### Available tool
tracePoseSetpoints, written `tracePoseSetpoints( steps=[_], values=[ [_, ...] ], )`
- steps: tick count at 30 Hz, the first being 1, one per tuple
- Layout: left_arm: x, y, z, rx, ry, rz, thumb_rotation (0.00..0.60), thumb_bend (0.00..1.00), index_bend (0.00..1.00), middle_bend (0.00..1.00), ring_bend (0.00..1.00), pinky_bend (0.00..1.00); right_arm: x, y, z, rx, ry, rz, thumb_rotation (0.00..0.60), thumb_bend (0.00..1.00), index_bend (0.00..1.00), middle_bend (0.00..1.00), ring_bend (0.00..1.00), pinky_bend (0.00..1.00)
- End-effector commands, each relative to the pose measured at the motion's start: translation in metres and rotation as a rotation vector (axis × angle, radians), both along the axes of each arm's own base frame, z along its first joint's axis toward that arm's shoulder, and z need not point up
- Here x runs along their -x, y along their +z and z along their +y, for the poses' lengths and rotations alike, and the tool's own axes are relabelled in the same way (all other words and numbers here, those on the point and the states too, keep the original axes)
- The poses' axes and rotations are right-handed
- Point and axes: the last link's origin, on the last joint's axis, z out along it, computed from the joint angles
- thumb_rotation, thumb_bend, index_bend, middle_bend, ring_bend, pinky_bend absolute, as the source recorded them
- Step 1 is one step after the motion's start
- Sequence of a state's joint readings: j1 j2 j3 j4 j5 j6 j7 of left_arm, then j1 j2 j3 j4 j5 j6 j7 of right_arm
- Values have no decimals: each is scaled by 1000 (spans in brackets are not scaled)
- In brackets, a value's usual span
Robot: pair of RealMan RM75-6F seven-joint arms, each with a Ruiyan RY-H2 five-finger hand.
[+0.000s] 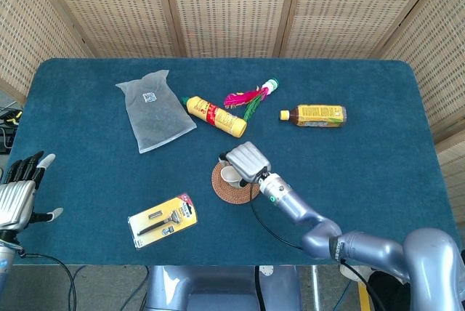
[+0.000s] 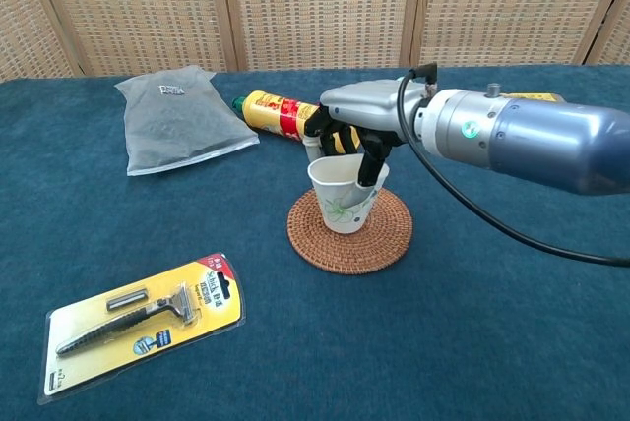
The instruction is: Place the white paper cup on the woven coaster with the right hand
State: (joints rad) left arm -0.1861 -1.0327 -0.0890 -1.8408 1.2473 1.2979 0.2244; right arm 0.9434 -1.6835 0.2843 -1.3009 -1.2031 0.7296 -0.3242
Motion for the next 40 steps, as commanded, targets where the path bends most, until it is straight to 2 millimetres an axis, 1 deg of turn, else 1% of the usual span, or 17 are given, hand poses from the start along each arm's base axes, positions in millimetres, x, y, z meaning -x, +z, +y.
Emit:
tracePoseSetpoints(
  steps=[1,2,4,6,7,9,12,13,20,23,25,27,28,29,34,37,40],
  values=[
    [0,0,1,2,3,0,600,18,0,0,0,0,-4,-4,-3,5,-5,14,600,141,433,516,505,542],
    [0,0,1,1,3,0,600,18,0,0,0,0,-4,-4,-3,6,-7,21,600,135,413,494,492,527],
    [0,0,1,0,3,0,600,18,0,0,0,0,-1,-4,-3,-6,-13,45,600,91,274,350,371,400],
    [0,0,1,0,3,1,600,17,0,0,0,0,0,-2,0,-34,-33,46,600,17,50,78,99,136],
    [0,0,1,1,3,1,600,17,0,0,0,0,-2,0,1,-40,-38,35,600,2,14,23,37,74],
    [1,0,1,1,4,3,600,16,0,0,0,0,-8,6,3,-25,-30,2,600,0,0,0,0,1],
    [1,0,2,1,7,2,600,16,0,0,0,0,-13,14,7,-5,-10,-29,600,0,0,0,0,0],
    [1,0,1,-1,5,1,600,17,0,0,0,0,-18,25,9,19,19,-41,600,0,0,0,0,0],
    [-1,1,-2,-2,-4,-1,600,17,0,0,0,0,-8,55,22,53,38,-25,600,0,0,0,0,0],
    [-2,2,-3,-6,-10,-4,600,16,0,0,0,0,10,73,28,87,33,-2,600,0,0,0,0,0],
    [-2,3,-5,-8,-15,-10,600,17,0,0,0,0,29,88,32,132,40,18,600,0,0,0,0,0],
    [-4,4,-7,-11,-24,-13,600,17,0,0,0,0,53,106,37,191,42,31,600,0,0,0,0,0],
    [-5,4,-9,-12,-33,-12,600,17,0,0,0,0,73,118,42,227,28,34,600,0,0,0,0,0],
    [-5,4,-11,-13,-38,-10,600,17,0,0,0,0,86,126,46,245,18,29,600,0,0,0,0,0],
    [-8,2,-14,-30,-63,11,600,17,0,0,0,0,138,156,71,347,-21,35,600,0,0,0,0,0],
    [-9,2,-16,-42,-70,15,600,17,0,0,0,0,166,164,88,397,-63,59,600,0,0,0,0,0],
    [-9,2,-17,-44,-71,16,600,16,0,0,0,0,179,169,98,414,-77,73,600,0,0,0,0,0]
  ],
)
